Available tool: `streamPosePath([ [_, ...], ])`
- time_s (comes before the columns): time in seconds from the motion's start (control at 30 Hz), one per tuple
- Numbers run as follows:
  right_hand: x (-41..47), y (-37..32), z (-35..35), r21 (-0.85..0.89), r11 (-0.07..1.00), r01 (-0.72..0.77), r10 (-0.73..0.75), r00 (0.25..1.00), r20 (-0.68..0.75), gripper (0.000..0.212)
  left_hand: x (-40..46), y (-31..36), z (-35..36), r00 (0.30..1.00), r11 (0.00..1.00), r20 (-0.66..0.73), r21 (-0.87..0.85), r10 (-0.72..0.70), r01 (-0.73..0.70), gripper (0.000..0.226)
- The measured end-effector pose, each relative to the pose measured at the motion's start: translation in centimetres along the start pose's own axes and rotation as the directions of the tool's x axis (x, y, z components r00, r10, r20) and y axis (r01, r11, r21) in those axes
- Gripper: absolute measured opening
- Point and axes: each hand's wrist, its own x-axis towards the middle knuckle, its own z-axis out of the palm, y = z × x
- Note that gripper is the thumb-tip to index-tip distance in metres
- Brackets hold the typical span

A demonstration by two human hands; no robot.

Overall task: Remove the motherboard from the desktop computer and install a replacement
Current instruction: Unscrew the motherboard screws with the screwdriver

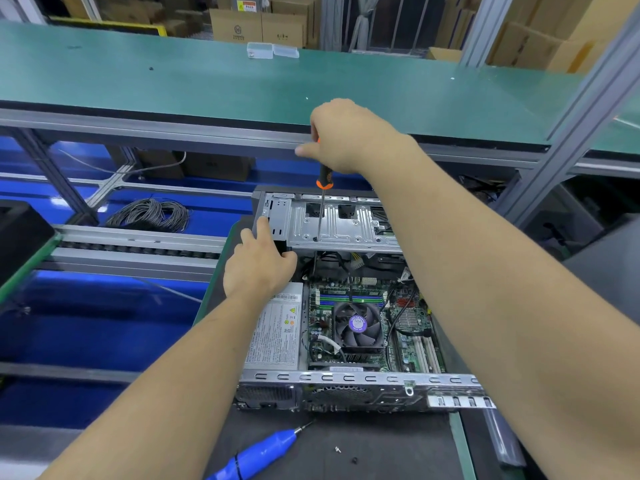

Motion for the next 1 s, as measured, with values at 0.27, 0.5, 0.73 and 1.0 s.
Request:
streamPosePath([
  [0.27, 0.3, 0.4, 0.4, 0.089, 0.996, -0.008, 0.01, 1.0, -0.021, 0.027, 0.0, -0.2, 0.1, 1.0, 1.0, 0.002, -0.003, 0.004, -0.004, 0.069],
  [0.5, 0.0, 0.6, 0.6, 0.184, 0.981, 0.054, -0.049, 0.998, -0.036, 0.035, 0.0, -0.1, 0.2, 1.0, 1.0, 0.001, 0.004, 0.001, -0.001, 0.07],
  [0.73, -0.3, 1.2, 3.4, 0.393, 0.919, -0.003, 0.115, 0.959, -0.26, 0.038, 0.1, -0.1, 0.1, 1.0, 1.0, -0.004, 0.008, 0.007, -0.007, 0.07],
  [1.0, -1.6, 1.1, 4.8, 0.56, 0.827, -0.046, 0.16, 0.975, -0.156, 0.065, 0.0, -0.1, 0.0, 1.0, 1.0, -0.002, 0.003, 0.012, -0.012, 0.069],
])
